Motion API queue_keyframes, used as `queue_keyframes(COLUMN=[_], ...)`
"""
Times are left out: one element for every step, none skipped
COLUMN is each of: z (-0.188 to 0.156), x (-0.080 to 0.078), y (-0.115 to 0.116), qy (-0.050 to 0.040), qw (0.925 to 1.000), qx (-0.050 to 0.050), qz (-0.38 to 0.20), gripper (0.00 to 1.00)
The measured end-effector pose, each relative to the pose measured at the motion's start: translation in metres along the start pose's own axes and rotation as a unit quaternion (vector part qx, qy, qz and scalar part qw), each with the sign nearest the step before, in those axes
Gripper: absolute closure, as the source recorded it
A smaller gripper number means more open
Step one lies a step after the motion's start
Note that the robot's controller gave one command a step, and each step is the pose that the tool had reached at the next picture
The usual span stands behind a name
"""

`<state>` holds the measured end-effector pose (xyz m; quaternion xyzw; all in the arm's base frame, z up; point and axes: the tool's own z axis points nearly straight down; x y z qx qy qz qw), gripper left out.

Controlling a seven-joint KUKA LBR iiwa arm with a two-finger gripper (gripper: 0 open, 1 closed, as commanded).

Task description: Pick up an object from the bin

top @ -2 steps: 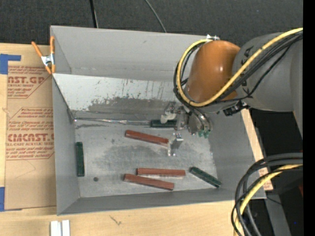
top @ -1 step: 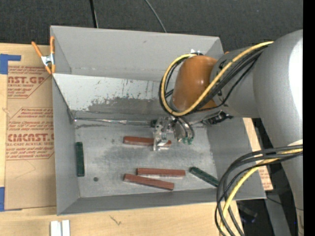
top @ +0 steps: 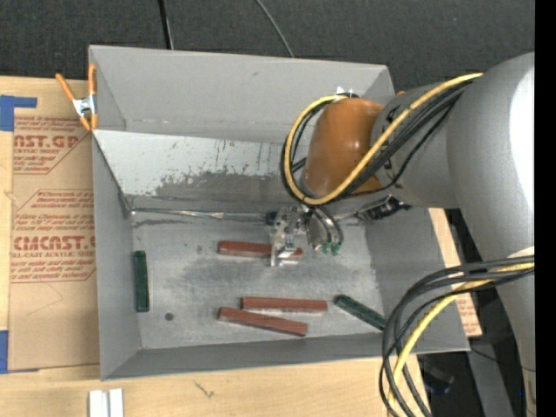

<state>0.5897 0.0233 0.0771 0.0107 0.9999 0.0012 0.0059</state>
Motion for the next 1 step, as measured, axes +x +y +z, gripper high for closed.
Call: queue_keyframes(z=[-0.1892], x=[0.0093], y=[0.0123], qy=[0.0001], qw=[0.9978], qx=[0.001], qz=[-0.067], gripper=[1.00])
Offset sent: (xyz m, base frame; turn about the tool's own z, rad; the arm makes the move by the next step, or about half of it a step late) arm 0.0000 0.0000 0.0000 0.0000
